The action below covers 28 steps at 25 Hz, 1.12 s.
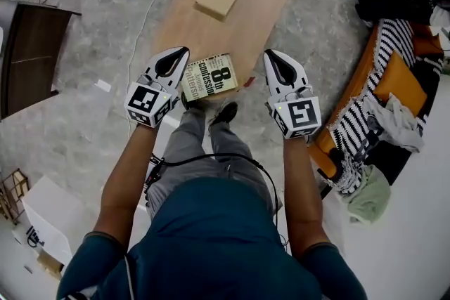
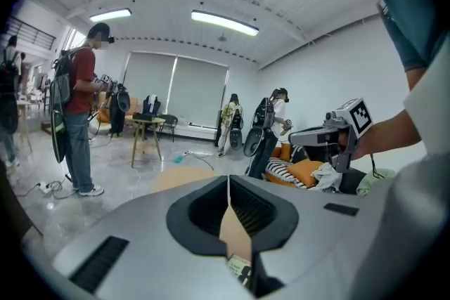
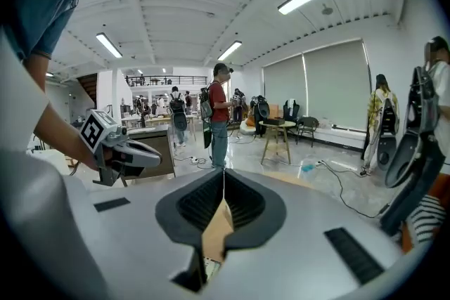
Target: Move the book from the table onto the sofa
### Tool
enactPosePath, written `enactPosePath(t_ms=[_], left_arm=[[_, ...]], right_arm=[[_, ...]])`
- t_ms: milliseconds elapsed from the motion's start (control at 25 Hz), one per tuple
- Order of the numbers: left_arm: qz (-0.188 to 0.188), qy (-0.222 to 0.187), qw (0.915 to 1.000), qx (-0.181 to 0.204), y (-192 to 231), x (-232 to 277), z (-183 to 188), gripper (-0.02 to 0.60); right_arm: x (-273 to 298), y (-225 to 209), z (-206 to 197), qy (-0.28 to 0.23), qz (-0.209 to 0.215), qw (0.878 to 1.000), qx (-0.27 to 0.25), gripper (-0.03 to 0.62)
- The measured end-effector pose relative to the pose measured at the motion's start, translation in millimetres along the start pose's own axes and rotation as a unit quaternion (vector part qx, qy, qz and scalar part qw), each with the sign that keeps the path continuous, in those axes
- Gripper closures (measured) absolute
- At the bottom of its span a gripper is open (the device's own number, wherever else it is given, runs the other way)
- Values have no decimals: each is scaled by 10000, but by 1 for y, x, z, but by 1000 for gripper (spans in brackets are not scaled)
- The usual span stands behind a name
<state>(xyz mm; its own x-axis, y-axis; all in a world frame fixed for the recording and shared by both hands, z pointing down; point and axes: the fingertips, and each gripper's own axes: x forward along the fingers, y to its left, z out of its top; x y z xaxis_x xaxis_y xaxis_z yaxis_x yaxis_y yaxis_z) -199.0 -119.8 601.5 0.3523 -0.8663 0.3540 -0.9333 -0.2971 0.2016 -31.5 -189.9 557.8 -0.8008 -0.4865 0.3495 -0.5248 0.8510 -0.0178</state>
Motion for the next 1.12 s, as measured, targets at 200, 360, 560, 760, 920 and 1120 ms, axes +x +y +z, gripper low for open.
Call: enactPosePath(t_ms=[200, 360, 560, 760, 920, 1120], left_arm=[[246, 465, 9973, -510, 33, 14, -66, 577], [422, 870, 9928, -705, 52, 22, -121, 574], [573, 1403, 9829, -1046, 69, 34, -193, 525], [677, 1842, 9717, -1317, 79, 33, -257, 499], [724, 2189, 9613, -1508, 84, 29, -304, 470], [845, 2535, 9437, -1948, 88, 25, -358, 397]], right_arm=[[37, -1, -40, 294, 99, 9994, 121, 579], [62, 4, -83, 633, 270, 9973, 257, 579], [89, 3, -143, 1058, 363, 9917, 641, 577], [113, 9, -207, 1549, 459, 9817, 1004, 563], [127, 16, -260, 1981, 466, 9693, 1377, 500], [145, 25, -315, 2473, 527, 9548, 1565, 488]])
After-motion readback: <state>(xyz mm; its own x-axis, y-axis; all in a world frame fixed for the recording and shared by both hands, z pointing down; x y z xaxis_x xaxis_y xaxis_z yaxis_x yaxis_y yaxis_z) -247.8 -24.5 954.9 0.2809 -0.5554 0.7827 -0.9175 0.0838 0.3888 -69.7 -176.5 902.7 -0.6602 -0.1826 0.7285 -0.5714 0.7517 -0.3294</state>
